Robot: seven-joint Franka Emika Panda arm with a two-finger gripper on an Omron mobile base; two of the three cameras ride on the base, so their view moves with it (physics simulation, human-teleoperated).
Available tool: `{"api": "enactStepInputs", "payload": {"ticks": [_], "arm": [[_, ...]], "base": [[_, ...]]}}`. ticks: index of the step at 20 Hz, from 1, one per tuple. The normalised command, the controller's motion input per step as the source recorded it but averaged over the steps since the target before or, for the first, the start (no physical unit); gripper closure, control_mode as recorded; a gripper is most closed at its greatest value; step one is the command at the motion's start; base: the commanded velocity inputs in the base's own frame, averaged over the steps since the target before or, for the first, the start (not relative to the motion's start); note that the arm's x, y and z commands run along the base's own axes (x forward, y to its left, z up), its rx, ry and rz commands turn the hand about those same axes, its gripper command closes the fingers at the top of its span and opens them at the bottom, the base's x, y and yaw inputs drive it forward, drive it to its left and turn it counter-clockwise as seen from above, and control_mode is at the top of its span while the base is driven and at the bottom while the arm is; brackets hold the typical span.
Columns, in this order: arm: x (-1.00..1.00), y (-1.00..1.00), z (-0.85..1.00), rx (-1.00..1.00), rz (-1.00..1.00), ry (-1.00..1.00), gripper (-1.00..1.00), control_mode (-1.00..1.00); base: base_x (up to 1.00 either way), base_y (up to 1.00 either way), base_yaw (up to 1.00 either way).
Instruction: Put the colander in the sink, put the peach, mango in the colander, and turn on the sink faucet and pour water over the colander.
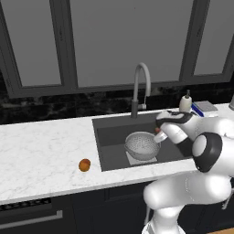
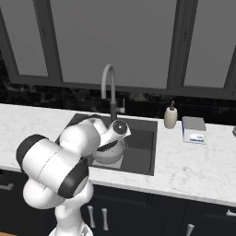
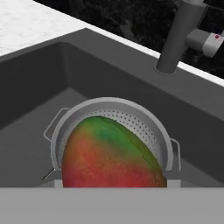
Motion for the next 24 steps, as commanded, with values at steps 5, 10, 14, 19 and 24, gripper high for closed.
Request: {"api": "enactStepInputs", "payload": {"ticks": [5, 10, 14, 19, 24], "arm": [[0.23, 0.16, -0.35, 0.00, 0.03, 0.00, 1.00, -1.00], [0.22, 0.20, -0.34, 0.00, 0.02, 0.00, 1.00, -1.00], [0.15, 0.08, -0.33, 0.00, 0.01, 0.00, 1.00, -1.00], [0.15, 0.00, -0.32, 0.00, 0.01, 0.00, 1.00, -1.00], [0.23, 0.02, -0.32, 0.00, 0.02, 0.00, 1.00, -1.00]], "base": [[0.00, 0.00, 0.00], [0.00, 0.00, 0.00], [0.00, 0.00, 0.00], [0.00, 0.00, 0.00], [0.00, 0.00, 0.00]]}}
